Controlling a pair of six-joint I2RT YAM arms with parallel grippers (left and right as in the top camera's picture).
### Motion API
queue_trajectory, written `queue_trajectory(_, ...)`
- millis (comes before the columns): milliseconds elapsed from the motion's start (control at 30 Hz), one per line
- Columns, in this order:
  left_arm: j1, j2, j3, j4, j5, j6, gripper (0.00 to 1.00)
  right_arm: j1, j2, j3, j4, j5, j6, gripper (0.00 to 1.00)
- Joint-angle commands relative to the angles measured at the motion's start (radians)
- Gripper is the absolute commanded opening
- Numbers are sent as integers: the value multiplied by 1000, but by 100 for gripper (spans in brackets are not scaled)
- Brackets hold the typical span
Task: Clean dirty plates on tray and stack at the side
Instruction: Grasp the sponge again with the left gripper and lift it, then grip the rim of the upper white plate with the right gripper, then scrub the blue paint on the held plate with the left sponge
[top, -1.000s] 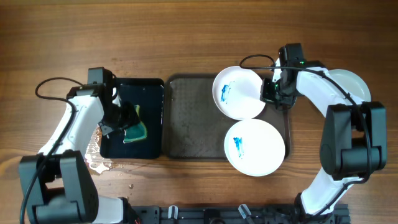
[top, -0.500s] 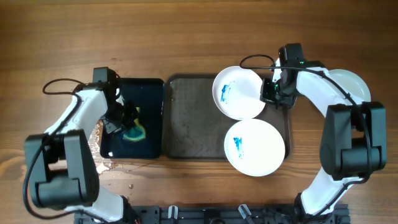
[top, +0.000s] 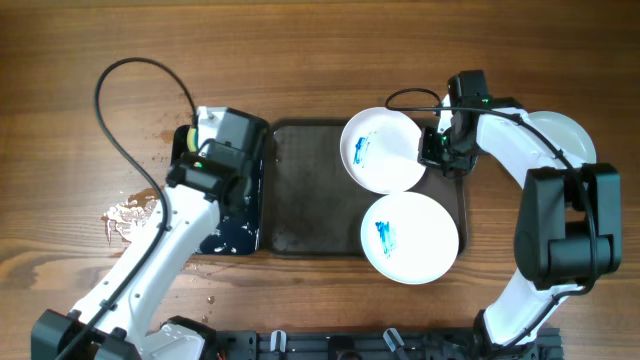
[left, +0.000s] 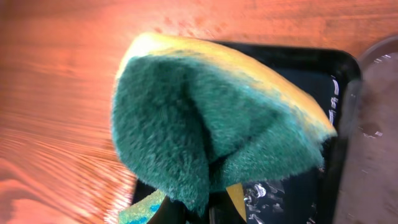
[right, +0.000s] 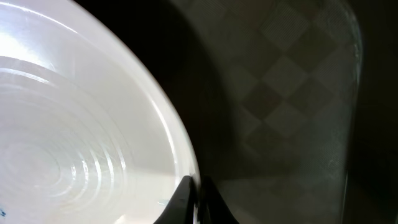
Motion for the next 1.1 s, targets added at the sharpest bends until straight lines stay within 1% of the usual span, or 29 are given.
queue_trajectory(0,-43,-15,19,5,-205,8,4,5,32,-37,-20,33,-18,4)
queue_trajectory(133,-41,-15,19,5,-188,-26,4,43,21,-29,-16,37,-92,5)
queue_trajectory(233,-41,-15,19,13,-99,-40,4,116,-4,-11,-2,45,-145,4)
queue_trajectory(333,-35,-15,19,16,-46,-56,4,208,-20,2,0,107,-145,5)
queue_trajectory(433,15,-13,19,18,55,-57,4,274,-20,2,14,106,-138,4)
queue_trajectory(533,69,-13,19,21,131,-57,4,302,-20,2,26,106,-90,5)
queue_trajectory(600,109,-13,19,23,228,-57,4,308,-20,2,40,97,-84,5)
queue_trajectory(733,149,-13,19,43,502,-57,4,308,-20,2,60,54,-83,5)
queue_trajectory(767,149,-13,19,60,642,-83,4,308,-20,2,72,17,-80,4)
queue_trajectory(800,149,-12,19,73,729,-108,4,308,-20,2,80,4,-74,5)
queue_trajectory(833,148,-1,19,98,871,-139,4,308,-20,2,89,-3,-64,4)
queue_trajectory(867,148,15,18,124,953,-172,4,308,-20,2,92,-11,-64,4)
queue_trajectory(967,139,109,18,197,1095,-207,4,316,-20,2,96,-20,-61,5)
queue_trajectory(1067,75,209,18,277,1134,-211,4,330,-20,2,97,-20,-61,4)
